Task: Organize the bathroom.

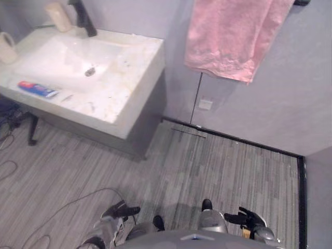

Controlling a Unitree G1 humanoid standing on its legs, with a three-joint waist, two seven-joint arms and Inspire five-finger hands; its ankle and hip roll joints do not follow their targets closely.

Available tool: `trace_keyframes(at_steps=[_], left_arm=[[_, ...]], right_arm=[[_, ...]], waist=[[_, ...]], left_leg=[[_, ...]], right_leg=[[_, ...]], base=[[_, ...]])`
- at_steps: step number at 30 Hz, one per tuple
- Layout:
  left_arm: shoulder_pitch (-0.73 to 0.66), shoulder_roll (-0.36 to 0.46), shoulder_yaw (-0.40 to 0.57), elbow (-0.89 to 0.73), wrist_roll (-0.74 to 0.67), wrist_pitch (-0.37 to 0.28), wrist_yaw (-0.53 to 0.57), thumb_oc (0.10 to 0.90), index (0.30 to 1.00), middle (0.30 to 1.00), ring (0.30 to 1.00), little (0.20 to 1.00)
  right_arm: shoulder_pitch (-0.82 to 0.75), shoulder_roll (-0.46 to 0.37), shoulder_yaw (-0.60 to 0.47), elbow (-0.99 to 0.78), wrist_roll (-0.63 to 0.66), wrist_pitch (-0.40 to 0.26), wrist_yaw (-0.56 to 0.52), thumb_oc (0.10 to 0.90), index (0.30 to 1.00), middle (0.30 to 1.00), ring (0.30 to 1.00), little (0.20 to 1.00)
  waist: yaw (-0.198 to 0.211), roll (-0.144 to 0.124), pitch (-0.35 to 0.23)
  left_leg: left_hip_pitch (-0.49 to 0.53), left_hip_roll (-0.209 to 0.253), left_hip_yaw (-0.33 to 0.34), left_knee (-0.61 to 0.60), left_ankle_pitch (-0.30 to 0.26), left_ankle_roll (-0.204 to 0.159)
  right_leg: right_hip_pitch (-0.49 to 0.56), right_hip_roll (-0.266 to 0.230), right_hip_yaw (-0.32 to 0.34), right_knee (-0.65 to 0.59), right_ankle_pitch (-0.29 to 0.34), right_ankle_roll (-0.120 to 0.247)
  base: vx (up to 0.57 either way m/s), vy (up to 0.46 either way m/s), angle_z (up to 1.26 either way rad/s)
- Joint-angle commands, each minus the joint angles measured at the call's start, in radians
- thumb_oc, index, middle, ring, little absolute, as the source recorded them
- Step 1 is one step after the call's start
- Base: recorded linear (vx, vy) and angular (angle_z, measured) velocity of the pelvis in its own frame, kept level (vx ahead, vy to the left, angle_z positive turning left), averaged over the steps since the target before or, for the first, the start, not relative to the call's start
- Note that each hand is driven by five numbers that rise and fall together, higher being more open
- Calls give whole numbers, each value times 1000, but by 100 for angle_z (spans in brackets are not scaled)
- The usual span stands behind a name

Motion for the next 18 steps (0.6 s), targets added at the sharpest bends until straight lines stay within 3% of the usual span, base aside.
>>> trace_keyframes(at_steps=[1, 3, 5, 7, 8, 9, 10, 11, 12, 13, 14, 15, 16, 17, 18], left_arm=[[5, 62, -32, -26, 63, -10, -4, 800, 900, 900, 900, 900], [-1, 73, -51, -27, 86, -8, 9, 800, 900, 900, 900, 900], [-4, 85, -55, -30, 112, 0, 23, 800, 900, 900, 900, 900], [5, 96, -45, -35, 98, -1, 42, 800, 900, 900, 900, 900], [10, 106, -39, -41, 92, 0, 54, 800, 900, 900, 900, 900], [10, 106, -39, -41, 92, 0, 54, 800, 900, 900, 900, 900], [8, 110, -35, -45, 93, -1, 59, 800, 900, 900, 900, 900], [8, 110, -35, -45, 93, -1, 59, 800, 900, 900, 900, 900], [-8, 113, -39, -50, 112, 2, 83, 800, 900, 900, 900, 900], [-33, 115, -49, -49, 118, 14, 104, 800, 900, 900, 900, 900], [-38, 115, -50, -49, 114, 17, 109, 800, 900, 900, 900, 900], [-62, 113, -53, -54, 102, 30, 134, 800, 900, 900, 900, 900], [-66, 110, -48, -56, 103, 32, 139, 800, 900, 900, 900, 900], [-69, 105, -41, -58, 82, 29, 144, 800, 900, 900, 900, 900], [-67, 100, -24, -72, 59, 19, 129, 800, 900, 900, 900, 900]], right_arm=[[-80, 19, -17, 35, 42, 10, -3, 800, 900, 900, 900, 900], [-84, 19, -24, 35, -1, 14, 7, 800, 900, 900, 900, 900], [-97, 20, -9, 18, 2, 36, 9, 800, 900, 900, 900, 900], [-105, 18, -4, 5, 7, 48, 21, 800, 900, 900, 900, 900], [-103, 16, 3, -8, -3, 51, 31, 800, 900, 900, 900, 900], [-103, 16, 3, -8, -3, 51, 31, 800, 900, 900, 900, 900], [-102, 16, 8, -12, -5, 53, 36, 800, 900, 900, 900, 900], [-102, 16, 8, -12, -5, 53, 36, 800, 900, 900, 900, 900], [-101, 18, 17, -13, -11, 69, 39, 800, 900, 900, 900, 900], [-90, 26, 26, 0, -25, 74, 46, 800, 900, 900, 900, 900], [-89, 27, 28, 3, -33, 75, 46, 800, 900, 900, 900, 900], [-89, 33, 49, 16, -32, 79, 42, 800, 900, 900, 900, 900], [-90, 33, 52, 20, -29, 79, 39, 800, 900, 900, 900, 900], [-90, 31, 57, 24, -42, 80, 38, 800, 900, 900, 900, 900], [-90, 21, 60, 28, -67, 82, 37, 800, 900, 900, 900, 900]], waist=[[0, -25, -40], [8, -31, -36], [33, -39, -26], [45, -36, -18], [44, -24, -16], [44, -24, -16], [43, -14, -18], [43, -14, -18], [32, -1, -22], [21, -5, -27], [21, -6, -31], [28, -25, -44], [28, -29, -45], [29, -32, -43], [32, -39, -37]], left_leg=[[137, 79, 25, -53, -67, -91], [127, 58, 28, -71, -63, -89], [118, 38, 59, -95, -54, -89], [115, 38, 95, -117, -37, -82], [106, 45, 104, -127, -18, -70], [106, 45, 104, -127, -18, -70], [92, 52, 102, -129, 1, -65], [92, 52, 102, -129, 1, -65], [58, 55, 86, -140, 35, -50], [31, 37, 64, -145, 51, -41], [23, 35, 62, -145, 55, -41], [4, 12, 54, -145, 58, -36], [-6, 5, 50, -136, 58, -37], [-28, -2, 46, -104, 58, -41], [-80, 0, 65, 1, 45, -51]], right_leg=[[-130, -63, 91, -51, 133, 159], [-130, -95, 81, -84, 186, 166], [-136, -136, 22, -83, 242, 177], [-132, -112, -15, -55, 197, 167], [-128, -42, -10, -1, 121, 147], [-128, -42, -10, -1, 121, 147], [-126, 11, -3, 32, 59, 132], [-126, 11, -3, 32, 59, 132], [-112, 148, 31, 103, -64, 102], [-79, 236, 76, 104, -116, 81], [-76, 247, 82, 96, -118, 77], [-8, 269, 104, -10, -127, 59], [7, 276, 120, -36, -122, 55], [17, 283, 141, -47, -120, 50], [20, 274, 142, -33, -125, 42]], base=[[-160, 491, 71], [-126, 370, 75], [-190, 377, 54], [-229, 311, 8], [-146, 174, -5], [-196, 210, 13], [-72, 66, 14], [-224, 222, 47], [-219, 250, 45], [-234, 264, 58], [-122, 132, 85], [-57, 45, 89], [-56, 50, 81], [-68, 83, 14], [-74, 80, 4]])
